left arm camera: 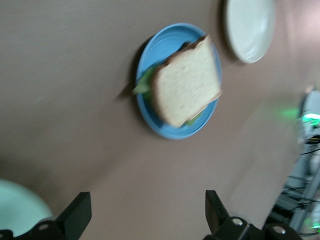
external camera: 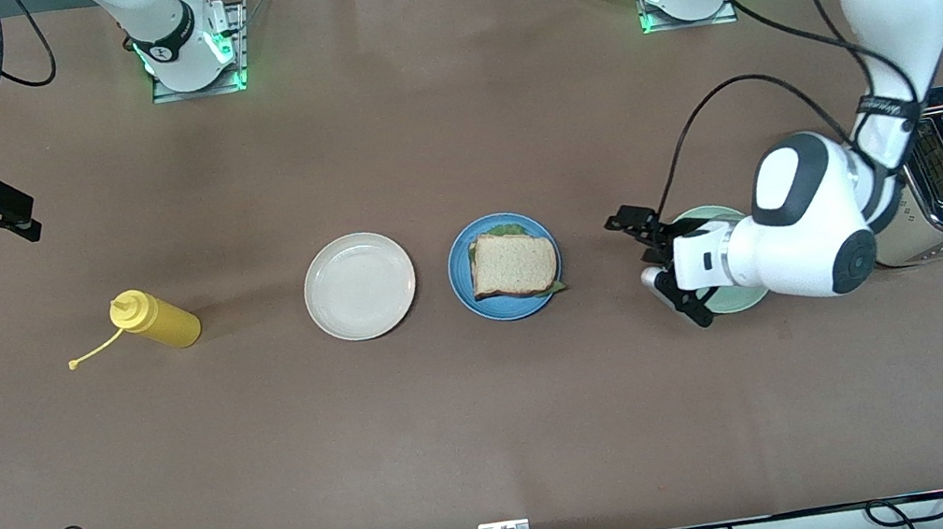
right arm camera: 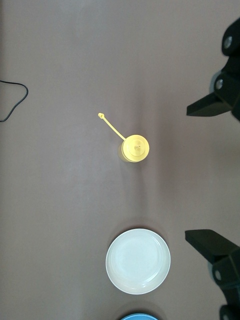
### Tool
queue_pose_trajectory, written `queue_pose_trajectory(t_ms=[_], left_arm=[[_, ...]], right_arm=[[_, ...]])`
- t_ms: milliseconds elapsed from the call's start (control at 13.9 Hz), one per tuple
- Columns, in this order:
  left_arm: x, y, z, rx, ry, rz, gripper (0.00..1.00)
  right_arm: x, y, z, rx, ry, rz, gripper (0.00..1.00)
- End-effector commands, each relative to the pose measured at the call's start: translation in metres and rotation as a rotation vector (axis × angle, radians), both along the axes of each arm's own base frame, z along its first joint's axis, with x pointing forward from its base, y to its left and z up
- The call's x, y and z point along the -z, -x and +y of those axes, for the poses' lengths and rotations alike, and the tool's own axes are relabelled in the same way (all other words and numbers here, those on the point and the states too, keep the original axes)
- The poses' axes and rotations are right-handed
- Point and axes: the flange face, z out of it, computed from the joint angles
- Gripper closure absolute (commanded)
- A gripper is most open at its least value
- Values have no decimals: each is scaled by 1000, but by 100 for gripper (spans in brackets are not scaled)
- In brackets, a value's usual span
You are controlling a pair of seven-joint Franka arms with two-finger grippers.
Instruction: Make sandwich in blue plate with both arms
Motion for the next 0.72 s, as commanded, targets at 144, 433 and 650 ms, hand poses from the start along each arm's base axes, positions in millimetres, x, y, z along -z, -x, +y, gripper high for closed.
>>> queue_pose_trajectory(t_ms=[144,433,650], left_arm=[[-86,21,32,75,-374,-93,0],[-171,48,52,100,-649,-200,0],[-224,58,77,-2,-714,-273,0]], right_arm=[[-4,7,-3,-27,-5,-9,0],[-3,9,-4,-25,-5,9,0],[-7,9,-6,-22,-5,6,0]])
